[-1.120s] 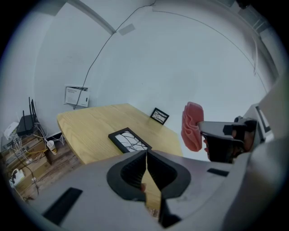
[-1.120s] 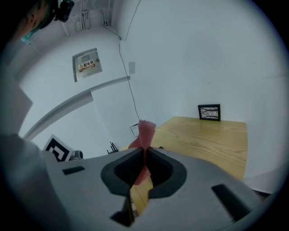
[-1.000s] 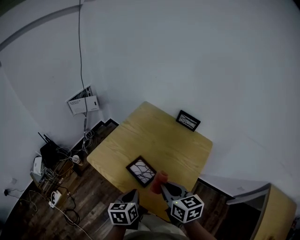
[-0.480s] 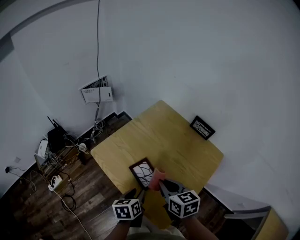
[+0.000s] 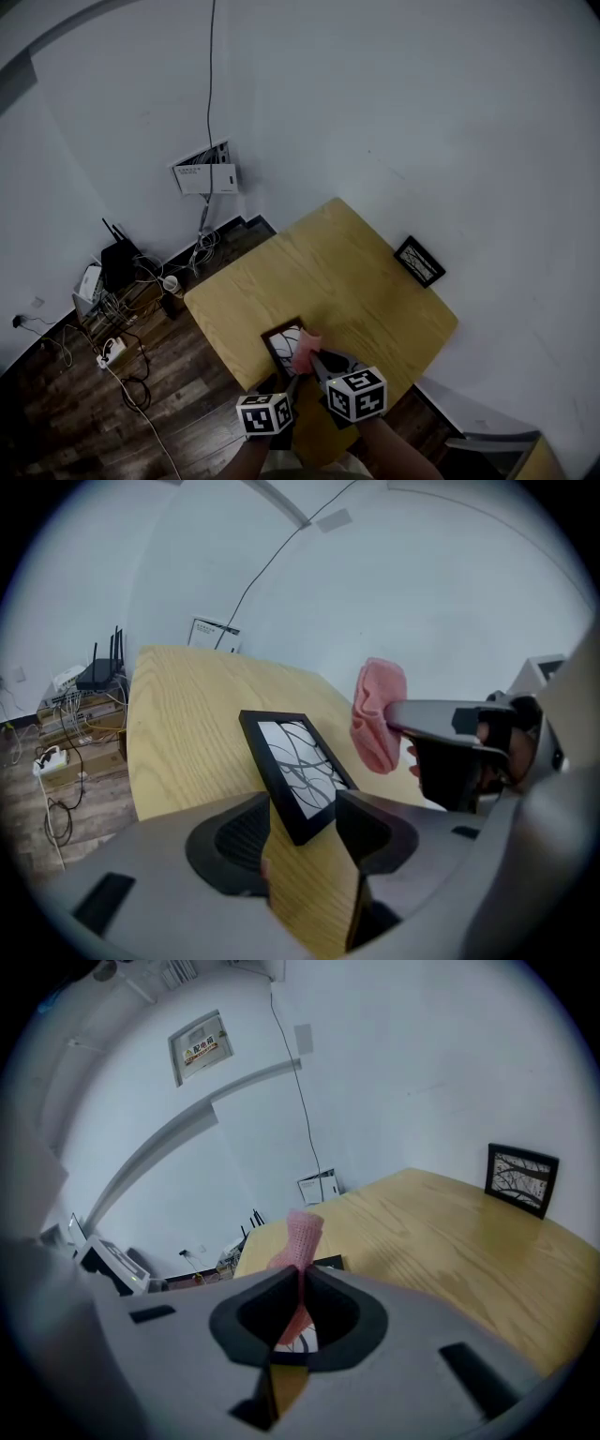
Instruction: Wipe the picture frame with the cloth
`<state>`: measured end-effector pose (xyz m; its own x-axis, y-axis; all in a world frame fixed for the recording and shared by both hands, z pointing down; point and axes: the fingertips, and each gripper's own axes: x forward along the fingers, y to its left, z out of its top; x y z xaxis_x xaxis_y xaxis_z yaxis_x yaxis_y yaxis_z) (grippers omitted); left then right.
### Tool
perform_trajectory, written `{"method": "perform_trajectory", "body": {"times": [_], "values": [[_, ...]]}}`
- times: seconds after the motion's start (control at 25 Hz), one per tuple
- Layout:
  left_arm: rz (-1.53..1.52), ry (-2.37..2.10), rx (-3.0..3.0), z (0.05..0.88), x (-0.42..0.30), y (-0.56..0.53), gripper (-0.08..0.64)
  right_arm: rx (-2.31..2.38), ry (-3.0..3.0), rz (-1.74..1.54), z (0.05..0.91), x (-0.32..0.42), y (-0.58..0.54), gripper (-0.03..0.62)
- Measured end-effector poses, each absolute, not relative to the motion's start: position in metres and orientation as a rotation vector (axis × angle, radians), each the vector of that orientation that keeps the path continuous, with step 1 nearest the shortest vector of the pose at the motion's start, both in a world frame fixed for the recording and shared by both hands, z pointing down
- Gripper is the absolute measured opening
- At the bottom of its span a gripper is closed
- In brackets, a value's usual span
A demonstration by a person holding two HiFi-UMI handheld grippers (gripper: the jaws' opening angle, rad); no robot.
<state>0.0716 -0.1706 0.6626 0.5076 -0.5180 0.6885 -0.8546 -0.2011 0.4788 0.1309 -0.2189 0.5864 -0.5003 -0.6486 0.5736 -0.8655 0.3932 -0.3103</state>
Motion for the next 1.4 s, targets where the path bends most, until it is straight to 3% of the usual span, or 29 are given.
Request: {"method": "perform_trajectory", "body": {"times": [0.16, 0.32, 1.4], "values": [[0.516, -1.137, 1.852, 0.671, 0.073, -0.17, 0.199, 1.214, -2.288, 0.81, 0.602, 0.118, -0.23, 0.017], [0.549, -1.169, 1.85, 0.677, 0.068, -0.17, 0.147, 1.098, -2.278, 0.777, 0.618, 0.1, -0.24, 0.017], [0.557, -1.168, 1.883, 0.678, 0.069, -0.17, 0.144, 0.71, -2.118, 0.409, 0.675, 0.056, -0.258, 0.017]]}}
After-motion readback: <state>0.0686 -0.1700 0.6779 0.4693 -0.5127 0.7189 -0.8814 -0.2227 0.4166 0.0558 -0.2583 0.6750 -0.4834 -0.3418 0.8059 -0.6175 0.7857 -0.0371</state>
